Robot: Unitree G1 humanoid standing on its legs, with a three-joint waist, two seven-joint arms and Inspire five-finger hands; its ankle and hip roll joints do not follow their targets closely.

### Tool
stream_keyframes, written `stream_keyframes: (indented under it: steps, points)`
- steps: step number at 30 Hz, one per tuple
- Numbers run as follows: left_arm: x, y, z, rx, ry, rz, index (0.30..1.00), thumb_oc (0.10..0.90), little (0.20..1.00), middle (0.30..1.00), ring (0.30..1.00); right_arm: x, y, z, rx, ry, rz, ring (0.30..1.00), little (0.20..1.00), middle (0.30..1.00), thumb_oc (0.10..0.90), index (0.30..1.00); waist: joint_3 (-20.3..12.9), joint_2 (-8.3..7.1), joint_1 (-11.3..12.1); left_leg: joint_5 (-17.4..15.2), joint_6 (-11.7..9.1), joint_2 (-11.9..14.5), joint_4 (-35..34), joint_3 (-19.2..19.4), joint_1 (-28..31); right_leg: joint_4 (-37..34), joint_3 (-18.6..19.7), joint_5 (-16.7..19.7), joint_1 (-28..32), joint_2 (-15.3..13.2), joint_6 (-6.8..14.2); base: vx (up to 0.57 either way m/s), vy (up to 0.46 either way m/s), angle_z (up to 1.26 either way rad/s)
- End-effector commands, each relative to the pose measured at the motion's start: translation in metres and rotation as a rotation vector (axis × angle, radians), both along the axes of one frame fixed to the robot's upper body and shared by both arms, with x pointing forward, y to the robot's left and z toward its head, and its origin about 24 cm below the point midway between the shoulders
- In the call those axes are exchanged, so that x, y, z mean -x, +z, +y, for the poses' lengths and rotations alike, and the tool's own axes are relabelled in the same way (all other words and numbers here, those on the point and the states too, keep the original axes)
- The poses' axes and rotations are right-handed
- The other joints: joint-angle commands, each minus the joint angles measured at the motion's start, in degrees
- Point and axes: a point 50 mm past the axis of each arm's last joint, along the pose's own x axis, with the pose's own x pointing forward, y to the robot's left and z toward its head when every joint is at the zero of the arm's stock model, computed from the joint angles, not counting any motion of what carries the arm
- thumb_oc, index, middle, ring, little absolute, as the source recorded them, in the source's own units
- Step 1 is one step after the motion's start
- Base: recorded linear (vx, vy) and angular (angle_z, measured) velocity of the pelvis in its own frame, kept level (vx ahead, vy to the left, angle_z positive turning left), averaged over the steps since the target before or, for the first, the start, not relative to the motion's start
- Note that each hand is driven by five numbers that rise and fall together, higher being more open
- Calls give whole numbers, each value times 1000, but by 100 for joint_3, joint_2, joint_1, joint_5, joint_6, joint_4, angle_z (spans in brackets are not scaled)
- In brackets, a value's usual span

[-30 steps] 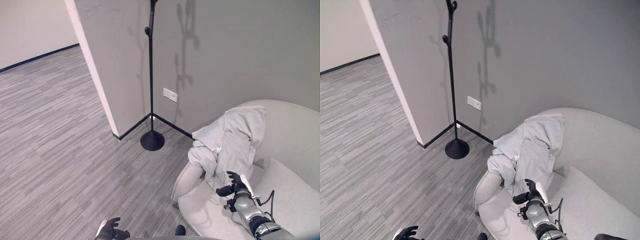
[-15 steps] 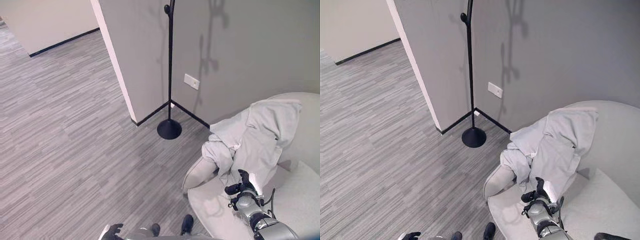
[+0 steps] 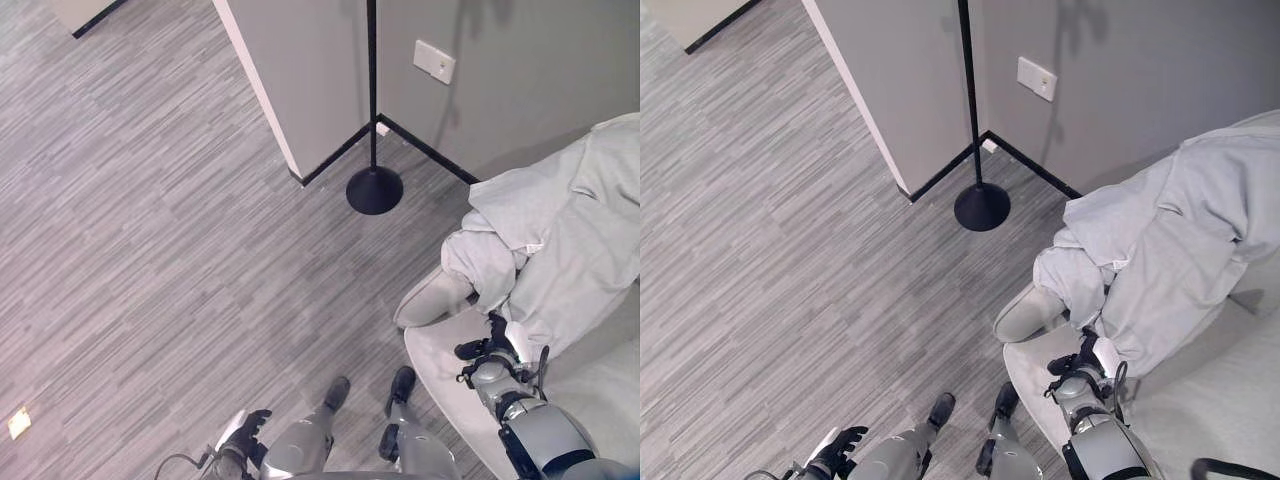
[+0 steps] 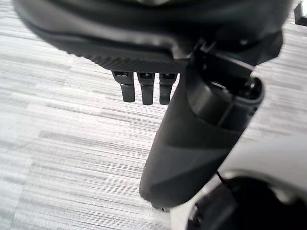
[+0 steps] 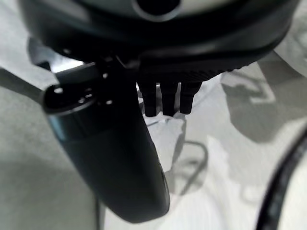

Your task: Hang the clothes on the sofa on the clothes rack.

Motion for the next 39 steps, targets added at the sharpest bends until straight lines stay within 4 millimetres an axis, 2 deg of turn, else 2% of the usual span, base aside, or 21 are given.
stream_keyframes:
  steps: [1,4,5,9,14,18,23,31,36,39]
  points:
    - [-26,10,-38,94,-123,-113,900,800,900,900,900,-37,50,-18,130,47,-145,900,900,900,800,900,68,96,235,664,-137,-24,-512,587,-380,54,448,-687,466,-239,587,6,-8,8]
    - [-36,16,-41,90,-144,-175,900,800,900,900,900,-41,71,-34,234,-12,-243,900,900,900,800,900,136,170,225,698,-161,-49,-512,645,-486,54,439,-684,393,-247,595,14,16,9]
    - [-38,17,-42,85,-142,-190,900,800,900,900,900,-41,74,-33,265,-23,-276,900,900,900,800,900,158,175,210,702,-165,-49,-512,655,-497,54,453,-689,386,-239,589,26,9,8]
    - [-42,19,-44,47,-144,-237,900,800,900,900,900,-46,87,-18,424,21,-439,900,900,900,800,900,232,106,53,695,-151,-51,-512,692,-533,54,531,-709,352,-174,563,11,-7,-1]
    - [-40,19,-51,-13,-223,-289,900,800,900,900,900,-39,101,-3,535,21,-628,900,900,900,800,900,257,-32,-275,658,-115,-29,-512,722,-633,54,564,-681,243,-178,597,-5,-16,-1]
    - [-44,22,-55,-35,-265,-327,900,800,900,900,900,-38,110,13,550,25,-746,900,900,900,800,900,285,-62,-440,617,-89,-24,-512,742,-696,54,598,-661,172,-193,625,-14,0,-5]
    - [-48,25,-57,-61,-303,-378,900,800,900,900,900,-38,111,33,557,75,-808,900,900,900,800,900,301,-72,-532,599,-79,2,-512,777,-731,54,634,-657,125,-198,640,-7,3,-4]
    - [-52,29,-62,-106,-402,-448,900,800,900,900,900,-41,105,42,533,46,-812,900,900,900,800,900,335,-85,-594,516,-66,-11,-512,787,-738,54,669,-674,110,-201,662,-4,3,-2]
    - [-57,33,-59,-116,-386,-480,900,800,900,900,900,-48,112,47,514,53,-845,900,900,900,800,900,361,-81,-590,580,-53,-34,-512,809,-807,54,672,-596,46,-225,680,-7,5,0]
    - [-55,31,-57,-134,-370,-473,900,800,900,900,900,-39,115,48,506,66,-887,900,900,900,800,900,363,-126,-656,563,-44,-26,-512,824,-788,54,673,-605,64,-220,675,0,0,0]
